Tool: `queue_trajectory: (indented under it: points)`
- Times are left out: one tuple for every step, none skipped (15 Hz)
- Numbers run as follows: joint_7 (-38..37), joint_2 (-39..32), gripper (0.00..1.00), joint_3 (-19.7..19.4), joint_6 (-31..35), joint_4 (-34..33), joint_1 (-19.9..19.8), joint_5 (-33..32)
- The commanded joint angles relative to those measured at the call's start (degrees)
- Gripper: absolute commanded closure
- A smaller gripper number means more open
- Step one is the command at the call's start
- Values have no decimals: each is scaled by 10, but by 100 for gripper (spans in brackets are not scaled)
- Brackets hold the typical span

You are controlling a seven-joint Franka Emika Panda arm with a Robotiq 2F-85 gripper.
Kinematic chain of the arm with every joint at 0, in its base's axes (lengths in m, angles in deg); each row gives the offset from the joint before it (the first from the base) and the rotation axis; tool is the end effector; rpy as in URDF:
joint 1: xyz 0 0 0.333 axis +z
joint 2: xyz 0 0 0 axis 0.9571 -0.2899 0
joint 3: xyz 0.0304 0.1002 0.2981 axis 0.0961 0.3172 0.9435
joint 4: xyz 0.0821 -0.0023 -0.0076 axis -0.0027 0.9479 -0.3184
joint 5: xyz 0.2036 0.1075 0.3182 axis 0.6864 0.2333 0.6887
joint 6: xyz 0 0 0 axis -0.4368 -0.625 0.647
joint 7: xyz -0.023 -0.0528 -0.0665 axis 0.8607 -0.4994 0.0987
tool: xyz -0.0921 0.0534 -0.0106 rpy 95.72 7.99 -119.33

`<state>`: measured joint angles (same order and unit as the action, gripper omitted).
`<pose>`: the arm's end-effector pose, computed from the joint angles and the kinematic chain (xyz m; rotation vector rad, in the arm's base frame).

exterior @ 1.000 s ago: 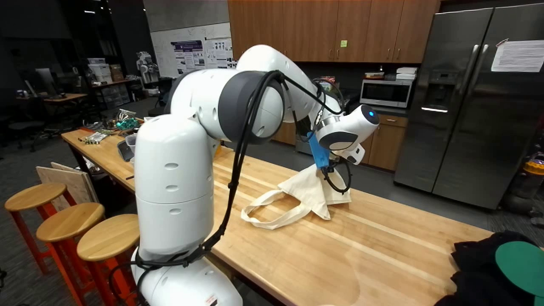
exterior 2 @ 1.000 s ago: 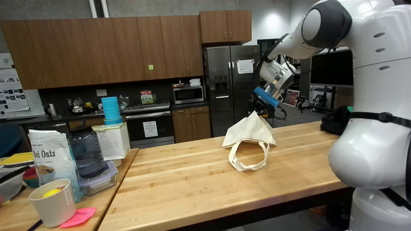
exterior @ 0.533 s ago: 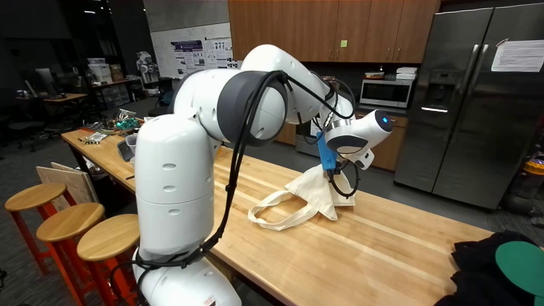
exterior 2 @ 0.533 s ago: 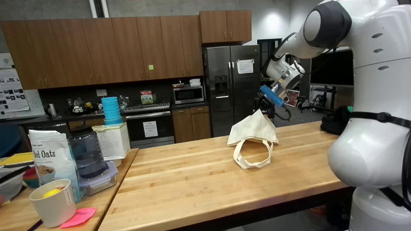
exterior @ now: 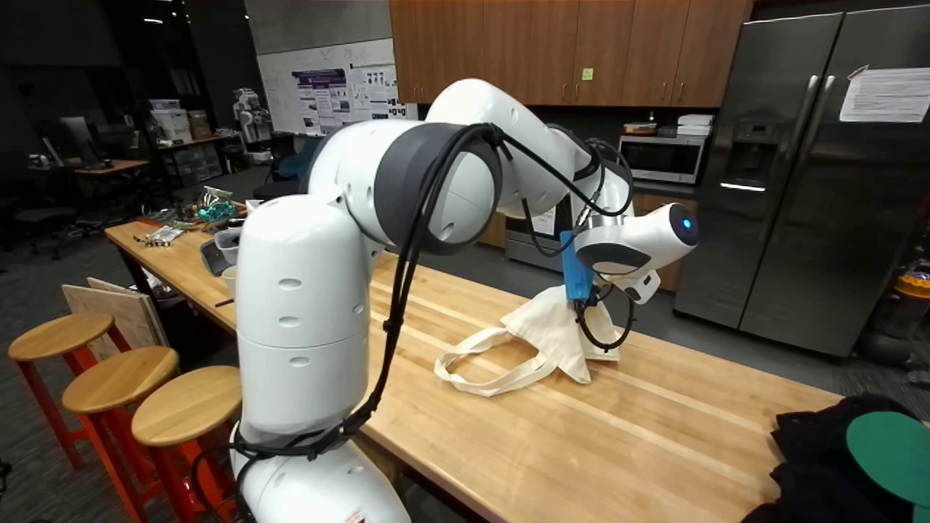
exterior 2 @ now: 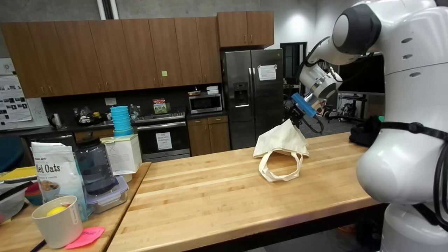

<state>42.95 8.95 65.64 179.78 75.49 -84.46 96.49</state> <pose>0.5793 -0.1638 0.3931 -2.0802 1.0216 -0.1756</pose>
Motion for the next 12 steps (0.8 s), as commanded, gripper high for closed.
queue_trajectory:
  points:
    - [6, 4, 99, 0, -5, 0, 4, 1]
    - [-1, 6, 99, 1, 3, 1, 11, -17]
    - [-3, 7, 99, 3, 8, 3, 16, -27]
    - [-8, 11, 99, 7, 14, 4, 23, -37]
    - [-27, 21, 99, 11, 16, 0, 33, -57]
    - [-31, 23, 99, 14, 24, 1, 40, -70]
    - [-38, 24, 99, 18, 33, 0, 48, -87]
    - [-42, 26, 99, 23, 43, 2, 56, -102]
    - [-48, 28, 99, 28, 53, 3, 65, -117]
    - [-52, 31, 99, 34, 62, 6, 72, -130]
    - [-56, 30, 99, 39, 72, 6, 79, -142]
    - [-60, 33, 99, 45, 81, 9, 85, -153]
